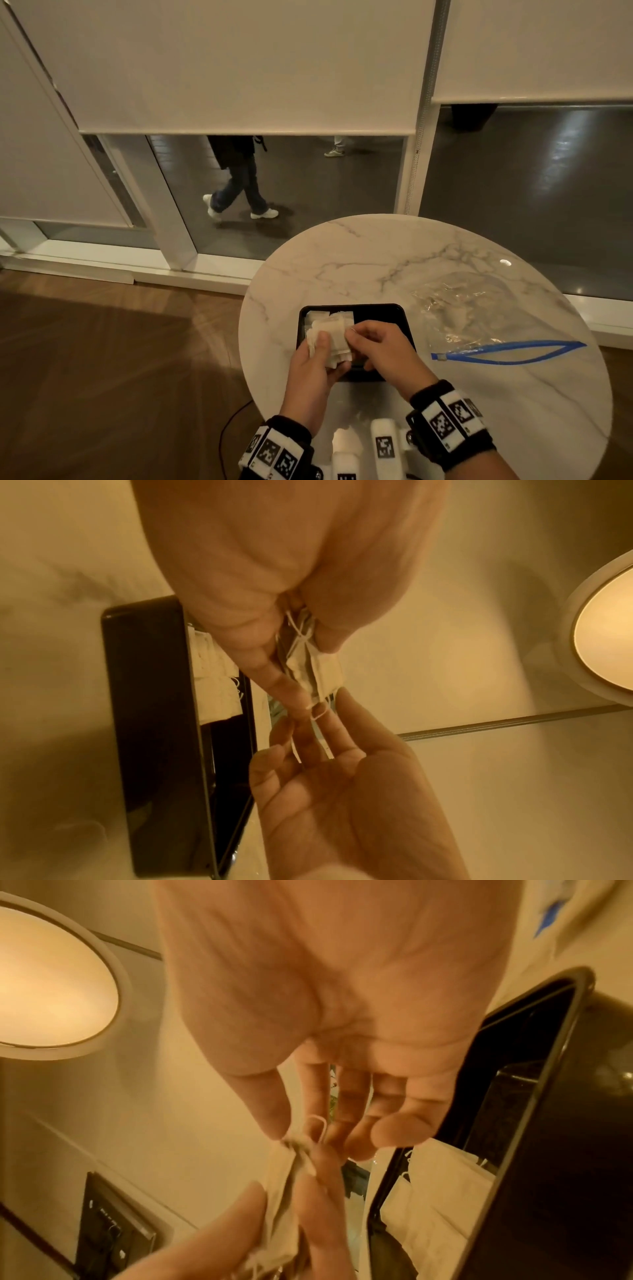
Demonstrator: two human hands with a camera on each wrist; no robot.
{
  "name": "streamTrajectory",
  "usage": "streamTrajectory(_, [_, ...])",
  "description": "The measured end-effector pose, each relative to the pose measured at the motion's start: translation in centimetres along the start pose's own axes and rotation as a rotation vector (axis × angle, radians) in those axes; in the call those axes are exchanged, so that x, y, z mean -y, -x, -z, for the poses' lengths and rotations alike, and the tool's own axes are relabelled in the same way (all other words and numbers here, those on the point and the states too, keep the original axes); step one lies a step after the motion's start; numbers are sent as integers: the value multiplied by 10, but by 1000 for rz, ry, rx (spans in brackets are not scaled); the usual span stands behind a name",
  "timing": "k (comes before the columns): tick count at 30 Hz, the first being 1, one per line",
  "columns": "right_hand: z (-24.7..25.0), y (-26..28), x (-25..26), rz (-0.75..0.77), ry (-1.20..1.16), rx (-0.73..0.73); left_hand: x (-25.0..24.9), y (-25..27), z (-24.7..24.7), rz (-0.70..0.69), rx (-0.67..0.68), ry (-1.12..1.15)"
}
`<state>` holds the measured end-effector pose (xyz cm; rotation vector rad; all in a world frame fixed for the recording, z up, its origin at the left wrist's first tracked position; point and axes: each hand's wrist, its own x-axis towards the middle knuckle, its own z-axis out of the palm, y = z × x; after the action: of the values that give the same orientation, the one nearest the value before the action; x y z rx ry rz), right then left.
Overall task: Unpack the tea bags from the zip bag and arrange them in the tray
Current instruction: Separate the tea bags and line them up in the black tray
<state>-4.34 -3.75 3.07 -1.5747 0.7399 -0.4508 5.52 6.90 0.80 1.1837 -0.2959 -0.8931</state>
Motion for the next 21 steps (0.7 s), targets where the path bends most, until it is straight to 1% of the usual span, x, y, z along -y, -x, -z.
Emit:
streamTrajectory(3, [6,13,1,44,-43,-52,3,4,-8,5,32,13])
streamTrajectory(6, [13,16,1,32,-108,-98,6,8,-14,-24,48,-18])
streamTrajectory(9, [19,19,1,16,-109,-128,6,11,-18,-52,40,-31])
streamTrajectory(14, [22,20,-2,-6,-130,-180,3,11,-18,-51,14,-11])
streamTrajectory(17, [23,21,-4,-18,-138,-174,4,13,-19,-49,6,0])
streamTrajectory(21, [23,24,-5,1,-93,-112,3,14,-22,-55,9,19])
